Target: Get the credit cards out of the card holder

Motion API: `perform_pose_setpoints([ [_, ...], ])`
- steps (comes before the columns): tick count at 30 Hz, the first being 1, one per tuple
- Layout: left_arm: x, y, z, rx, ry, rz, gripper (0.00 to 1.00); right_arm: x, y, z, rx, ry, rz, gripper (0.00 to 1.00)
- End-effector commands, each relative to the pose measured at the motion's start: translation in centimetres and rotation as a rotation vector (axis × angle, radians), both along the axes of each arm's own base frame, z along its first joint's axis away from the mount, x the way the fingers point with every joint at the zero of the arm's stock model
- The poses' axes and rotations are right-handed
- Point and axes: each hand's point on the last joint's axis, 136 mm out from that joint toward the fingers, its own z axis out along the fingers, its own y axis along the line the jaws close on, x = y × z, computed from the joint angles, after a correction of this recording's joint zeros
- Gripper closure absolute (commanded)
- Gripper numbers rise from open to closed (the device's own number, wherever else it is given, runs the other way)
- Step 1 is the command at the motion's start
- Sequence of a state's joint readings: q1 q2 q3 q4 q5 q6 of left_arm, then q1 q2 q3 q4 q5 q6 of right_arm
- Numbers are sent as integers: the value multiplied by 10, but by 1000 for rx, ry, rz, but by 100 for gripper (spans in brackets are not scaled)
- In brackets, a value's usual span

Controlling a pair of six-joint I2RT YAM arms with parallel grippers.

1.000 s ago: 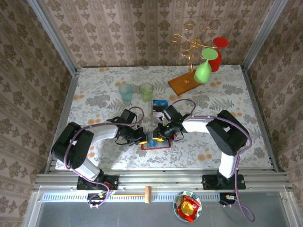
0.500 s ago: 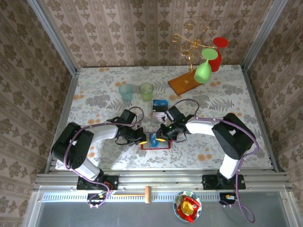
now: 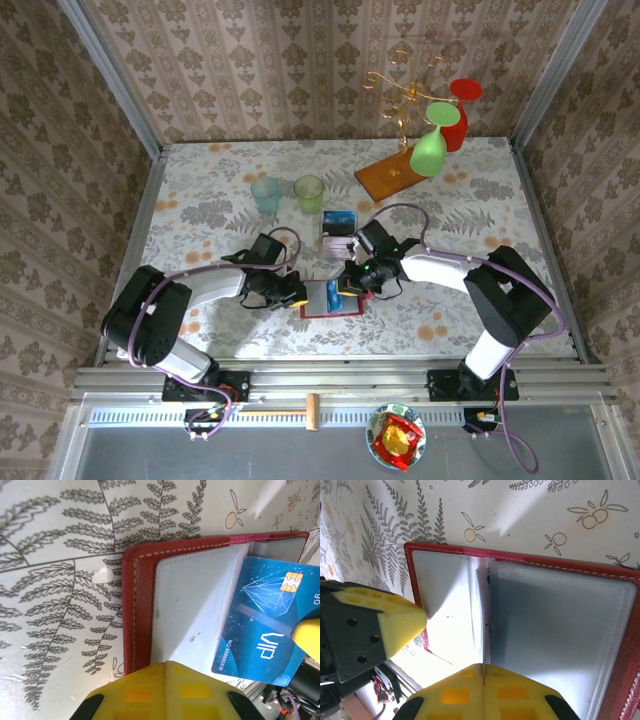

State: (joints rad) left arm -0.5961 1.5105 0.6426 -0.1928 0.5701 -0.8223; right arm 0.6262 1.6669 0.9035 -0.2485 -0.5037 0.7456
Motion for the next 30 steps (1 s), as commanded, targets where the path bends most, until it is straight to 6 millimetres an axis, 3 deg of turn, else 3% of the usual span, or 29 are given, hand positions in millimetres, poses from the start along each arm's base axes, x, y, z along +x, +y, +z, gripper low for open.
perform_pose_setpoints([
  [1, 5, 0, 13, -2, -24, 10, 91, 4, -7, 15, -39, -57, 55, 97],
  [10, 14, 2, 21, -22, -50, 17, 89, 10, -12, 48, -95, -203, 242, 100],
  [16, 19, 7, 24, -36, -71, 34, 89, 11, -30, 60, -250, -368, 584, 100],
  [23, 23, 9, 30, -47, -77, 22, 89, 9, -39, 74, -308, -513, 992, 100],
  [30, 26, 13, 40, -50, -90, 22, 88, 31, -54, 75, -446, -515, 1177, 100],
])
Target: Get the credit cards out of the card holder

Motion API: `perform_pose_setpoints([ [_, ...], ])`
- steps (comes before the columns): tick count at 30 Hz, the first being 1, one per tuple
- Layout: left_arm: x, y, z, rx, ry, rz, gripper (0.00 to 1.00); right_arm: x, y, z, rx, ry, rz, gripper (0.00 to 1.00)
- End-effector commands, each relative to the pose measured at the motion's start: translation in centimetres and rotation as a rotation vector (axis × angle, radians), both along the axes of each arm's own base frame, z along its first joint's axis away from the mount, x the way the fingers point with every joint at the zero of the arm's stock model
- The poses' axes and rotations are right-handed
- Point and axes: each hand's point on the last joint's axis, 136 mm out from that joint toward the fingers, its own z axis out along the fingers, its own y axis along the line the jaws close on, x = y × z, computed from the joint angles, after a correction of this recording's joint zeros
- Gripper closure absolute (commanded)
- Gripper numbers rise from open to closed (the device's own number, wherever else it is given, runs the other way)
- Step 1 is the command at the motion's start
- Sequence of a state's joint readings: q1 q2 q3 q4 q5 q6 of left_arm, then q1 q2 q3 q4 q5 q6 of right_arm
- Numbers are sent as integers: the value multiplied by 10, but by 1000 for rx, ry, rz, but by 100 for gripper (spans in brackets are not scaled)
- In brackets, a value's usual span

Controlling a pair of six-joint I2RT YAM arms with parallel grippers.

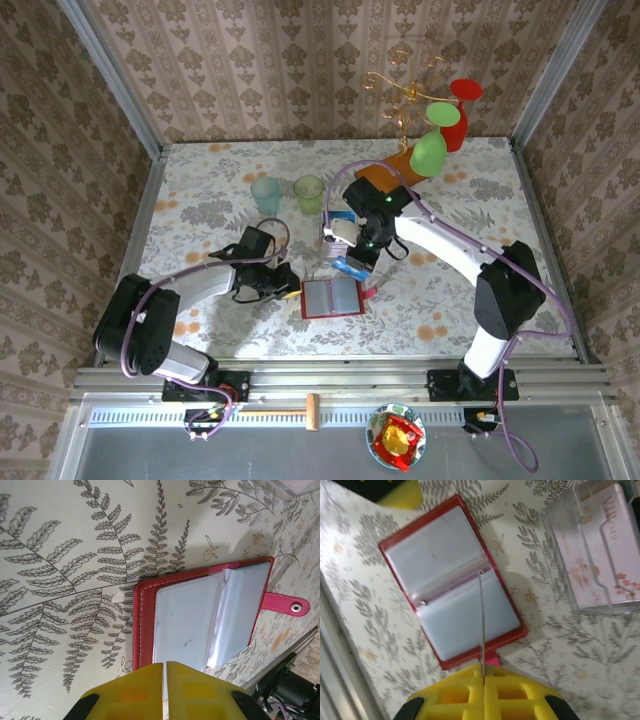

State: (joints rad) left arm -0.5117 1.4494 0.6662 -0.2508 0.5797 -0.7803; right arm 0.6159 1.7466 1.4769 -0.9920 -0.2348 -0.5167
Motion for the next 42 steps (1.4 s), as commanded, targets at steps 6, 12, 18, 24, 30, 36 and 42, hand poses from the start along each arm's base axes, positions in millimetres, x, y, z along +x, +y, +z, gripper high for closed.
perform_pose_setpoints([
  [6, 7, 4, 25, -17, -53, -17, 88, 19, -14, 3, -152, 1, 200, 100],
  [12, 5, 8, 28, -6, -53, -6, 86, 46, -5, 17, -128, -27, 238, 100],
  [18, 4, 13, 30, 10, -53, 7, 86, 78, -2, 25, -151, -54, 256, 100],
  [24, -1, 18, 27, 24, -39, 24, 85, 107, 4, 33, -143, -102, 277, 100],
  [30, -1, 23, 26, 36, -34, 42, 85, 128, 10, 30, -127, -142, 297, 100],
  [36, -3, 27, 25, 50, -30, 58, 84, 147, 13, 23, -111, -180, 302, 100],
  [42, -5, 31, 26, 63, -30, 75, 84, 164, 11, 9, -107, -197, 291, 100],
])
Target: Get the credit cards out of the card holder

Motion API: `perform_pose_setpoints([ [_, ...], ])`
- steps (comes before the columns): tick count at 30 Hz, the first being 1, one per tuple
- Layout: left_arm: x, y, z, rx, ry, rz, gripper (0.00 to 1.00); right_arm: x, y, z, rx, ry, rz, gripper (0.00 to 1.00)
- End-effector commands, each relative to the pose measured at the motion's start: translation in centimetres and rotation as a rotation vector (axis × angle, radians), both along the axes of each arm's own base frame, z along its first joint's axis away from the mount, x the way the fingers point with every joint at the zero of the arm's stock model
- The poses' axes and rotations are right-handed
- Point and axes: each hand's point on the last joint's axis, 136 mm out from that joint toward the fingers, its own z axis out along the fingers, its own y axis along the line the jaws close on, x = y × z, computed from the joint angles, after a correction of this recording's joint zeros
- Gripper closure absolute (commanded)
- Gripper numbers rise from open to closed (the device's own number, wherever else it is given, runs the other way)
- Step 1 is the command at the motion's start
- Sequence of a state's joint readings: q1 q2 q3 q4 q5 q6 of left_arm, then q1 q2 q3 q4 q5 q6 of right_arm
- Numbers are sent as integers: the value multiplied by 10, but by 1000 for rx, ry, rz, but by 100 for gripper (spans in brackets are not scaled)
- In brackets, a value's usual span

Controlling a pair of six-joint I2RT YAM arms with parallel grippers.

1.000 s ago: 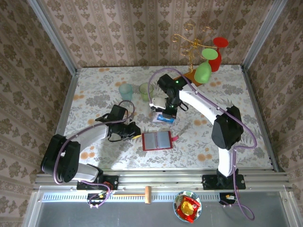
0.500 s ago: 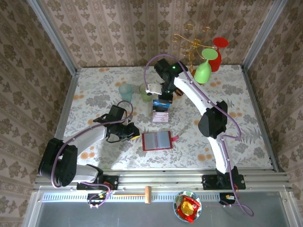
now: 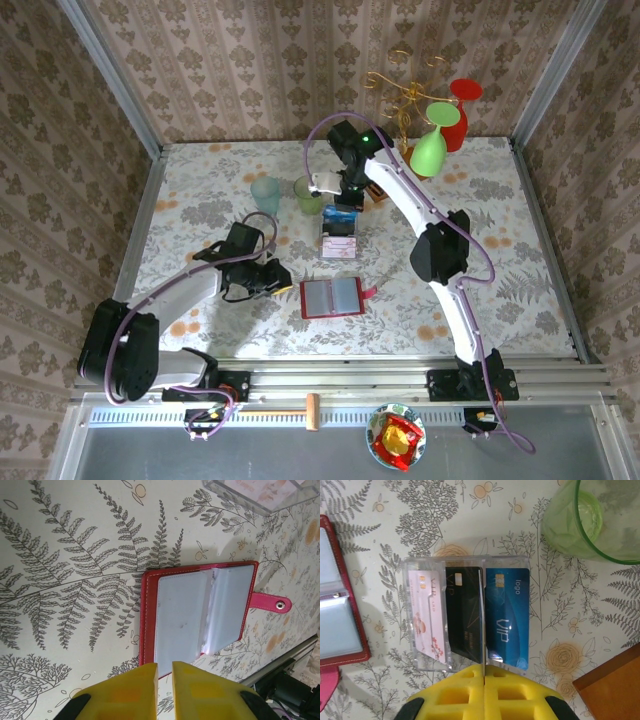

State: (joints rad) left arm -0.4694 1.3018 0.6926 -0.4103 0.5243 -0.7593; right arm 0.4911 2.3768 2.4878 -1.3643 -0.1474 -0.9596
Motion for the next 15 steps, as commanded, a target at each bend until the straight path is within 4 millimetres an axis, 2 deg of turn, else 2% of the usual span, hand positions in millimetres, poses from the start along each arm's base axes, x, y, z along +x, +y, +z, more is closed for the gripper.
perform_pose_setpoints([
  [1, -6, 8, -3, 25, 21, 30, 84, 15, -1, -9, 1, -23, 12, 100],
  [6, -8, 12, -3, 31, 21, 47, 83, 20, -1, -21, 1, -9, 17, 100],
  [11, -9, 13, -5, 35, 24, 58, 83, 15, -1, -34, 1, 36, 15, 99],
  [15, -8, 13, -4, 35, 23, 60, 83, 15, -1, -38, -7, 45, 2, 89],
])
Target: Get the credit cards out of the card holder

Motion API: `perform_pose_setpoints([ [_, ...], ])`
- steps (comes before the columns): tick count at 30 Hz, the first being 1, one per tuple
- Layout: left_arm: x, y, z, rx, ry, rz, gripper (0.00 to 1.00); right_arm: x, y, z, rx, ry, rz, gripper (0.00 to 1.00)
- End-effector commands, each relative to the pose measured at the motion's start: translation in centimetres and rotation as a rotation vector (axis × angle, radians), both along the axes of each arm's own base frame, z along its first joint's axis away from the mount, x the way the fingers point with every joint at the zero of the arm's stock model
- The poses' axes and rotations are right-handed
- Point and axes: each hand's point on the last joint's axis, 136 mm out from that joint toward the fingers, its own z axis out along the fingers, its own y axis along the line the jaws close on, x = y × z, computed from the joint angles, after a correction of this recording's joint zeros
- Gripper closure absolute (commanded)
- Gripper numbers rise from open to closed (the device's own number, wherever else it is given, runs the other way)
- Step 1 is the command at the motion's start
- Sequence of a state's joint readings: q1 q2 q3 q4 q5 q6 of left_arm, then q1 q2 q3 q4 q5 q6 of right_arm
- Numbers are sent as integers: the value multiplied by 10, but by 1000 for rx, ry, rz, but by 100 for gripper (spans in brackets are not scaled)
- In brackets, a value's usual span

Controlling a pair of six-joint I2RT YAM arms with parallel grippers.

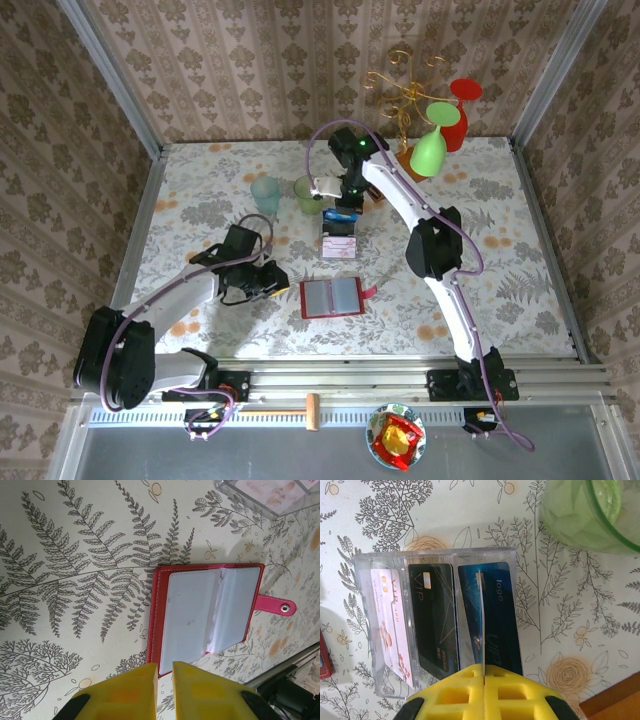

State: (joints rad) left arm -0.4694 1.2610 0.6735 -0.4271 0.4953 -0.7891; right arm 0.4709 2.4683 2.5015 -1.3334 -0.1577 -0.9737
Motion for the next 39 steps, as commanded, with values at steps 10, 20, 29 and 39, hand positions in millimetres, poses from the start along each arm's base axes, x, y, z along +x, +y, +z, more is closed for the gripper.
perform_pose_setpoints([
  [10, -3, 6, -4, 24, 9, 12, 83, 29, -9, 27, -11, -159, -101, 71],
  [20, 15, 33, -9, 79, -41, 51, 60, 38, -23, 55, 64, -318, -309, 61],
  [29, 41, 78, -10, 176, -144, 116, 27, 1, -49, 68, 218, -403, -567, 8],
  [39, 69, 134, 1, 338, -257, 243, 0, -52, -107, 37, 242, -464, -837, 0],
])
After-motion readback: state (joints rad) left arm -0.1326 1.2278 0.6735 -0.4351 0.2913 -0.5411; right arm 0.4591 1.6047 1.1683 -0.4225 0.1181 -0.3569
